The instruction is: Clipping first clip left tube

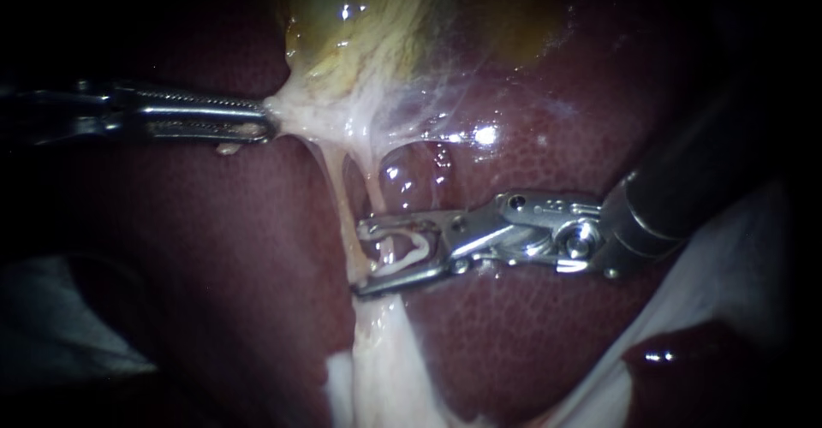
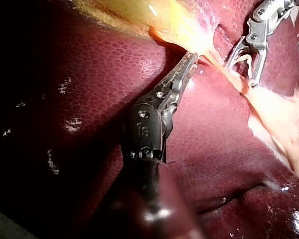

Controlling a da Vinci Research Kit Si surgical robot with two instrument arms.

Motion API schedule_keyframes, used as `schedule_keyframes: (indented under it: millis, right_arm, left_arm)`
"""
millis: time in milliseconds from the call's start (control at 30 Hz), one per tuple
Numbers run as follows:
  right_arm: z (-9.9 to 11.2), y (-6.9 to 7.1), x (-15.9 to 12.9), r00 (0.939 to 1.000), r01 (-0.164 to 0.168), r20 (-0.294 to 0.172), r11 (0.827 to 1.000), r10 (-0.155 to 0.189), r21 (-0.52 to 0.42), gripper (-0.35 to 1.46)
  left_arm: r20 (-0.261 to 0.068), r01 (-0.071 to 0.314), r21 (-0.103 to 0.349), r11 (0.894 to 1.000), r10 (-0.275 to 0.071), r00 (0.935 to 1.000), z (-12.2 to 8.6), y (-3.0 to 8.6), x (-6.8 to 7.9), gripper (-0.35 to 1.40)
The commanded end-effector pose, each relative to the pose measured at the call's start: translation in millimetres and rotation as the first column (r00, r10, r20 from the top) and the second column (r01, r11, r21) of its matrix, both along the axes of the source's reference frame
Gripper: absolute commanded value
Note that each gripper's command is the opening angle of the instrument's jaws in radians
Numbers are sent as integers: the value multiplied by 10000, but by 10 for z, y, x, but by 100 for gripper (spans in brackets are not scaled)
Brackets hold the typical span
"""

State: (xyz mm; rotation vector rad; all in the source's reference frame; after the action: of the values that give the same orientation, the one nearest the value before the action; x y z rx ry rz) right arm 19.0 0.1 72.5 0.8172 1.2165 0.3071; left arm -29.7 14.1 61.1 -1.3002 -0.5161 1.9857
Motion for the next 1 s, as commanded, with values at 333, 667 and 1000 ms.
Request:
schedule_keyframes:
  millis: [333, 667, 1000]
  right_arm:
    - [3, -15, 26, 9982, 400, -450, 9990, -392, 175, 48]
    - [-8, -22, 51, 9923, 147, -1238, 9975, -60, 697, 47]
    - [-55, -18, 48, 9883, 131, -1522, 9948, 25, 1013, 46]
  left_arm:
    - [-12, 16, 0, 10000, -16, 10000, 0, 0, -2, -35]
    - [-19, 29, 0, 10000, -29, 10000, 0, 1, -5, -35]
    - [-18, 27, 0, 10000, -27, 10000, 0, 1, -5, -35]
